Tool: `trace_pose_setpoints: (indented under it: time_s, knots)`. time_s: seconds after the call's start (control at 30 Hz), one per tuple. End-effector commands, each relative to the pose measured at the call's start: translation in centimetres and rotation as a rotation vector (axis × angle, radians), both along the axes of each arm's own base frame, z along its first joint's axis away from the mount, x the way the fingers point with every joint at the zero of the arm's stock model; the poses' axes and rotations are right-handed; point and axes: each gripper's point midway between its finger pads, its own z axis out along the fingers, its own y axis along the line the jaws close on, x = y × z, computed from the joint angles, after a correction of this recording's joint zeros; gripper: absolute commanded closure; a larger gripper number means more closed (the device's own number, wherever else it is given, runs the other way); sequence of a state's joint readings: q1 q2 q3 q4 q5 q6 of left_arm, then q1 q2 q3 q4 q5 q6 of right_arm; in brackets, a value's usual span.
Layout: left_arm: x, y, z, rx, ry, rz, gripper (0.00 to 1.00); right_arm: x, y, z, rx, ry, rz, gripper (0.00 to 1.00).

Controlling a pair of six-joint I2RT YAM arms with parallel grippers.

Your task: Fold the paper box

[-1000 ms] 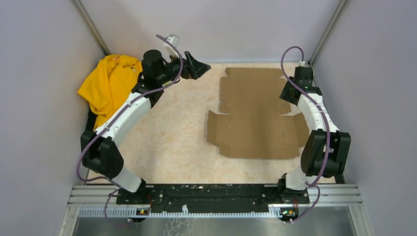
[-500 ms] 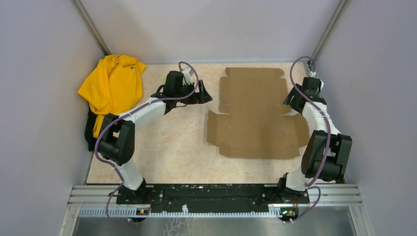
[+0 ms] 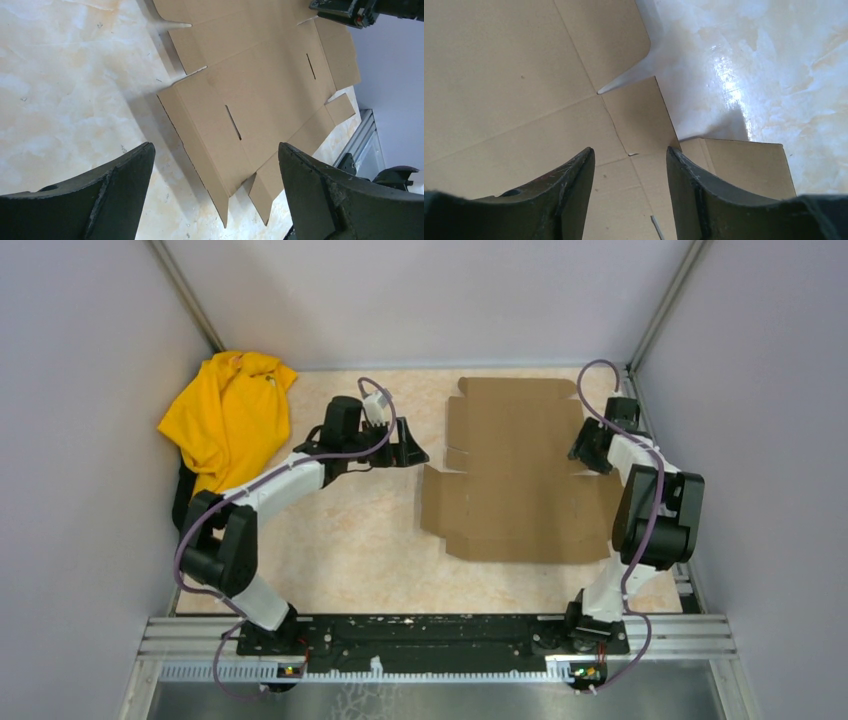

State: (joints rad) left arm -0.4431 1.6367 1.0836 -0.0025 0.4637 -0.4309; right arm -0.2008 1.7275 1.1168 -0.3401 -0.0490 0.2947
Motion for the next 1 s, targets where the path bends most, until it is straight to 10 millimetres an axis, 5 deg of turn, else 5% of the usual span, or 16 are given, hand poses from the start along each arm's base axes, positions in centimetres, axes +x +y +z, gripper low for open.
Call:
trace_pose_setpoints:
  time_s: [0.0, 0.2, 0.4, 0.57, 0.97]
  knots:
    - [-1.4, 0.5, 0.7, 0.009, -0.01, -0.029, 0.01, 2.1, -0.2, 1.9, -0.01, -0.088, 0.03, 0.47]
    - [-2.3, 0.7, -0.3, 0.002, 0.02, -0.032, 0.01, 2.2, 0.5, 1.3, 0.028, -0.09, 0.045, 0.58]
    - [-2.5, 0.9, -0.1, 0.009, 0.017, -0.024, 0.01, 2.0, 0.0, 3.3, -0.022, -0.145, 0.052, 0.36]
    - [-1.8, 2.1, -1.2, 0.092, 0.075, 0.05, 0.01, 2.2, 0.0, 3.8, -0.043, -0.176, 0.09, 0.36]
    - [-2.3, 2.1, -1.4, 0.094, 0.086, 0.026, 0.01, 1.9, -0.9, 1.1, -0.061, -0.132, 0.065, 0.38]
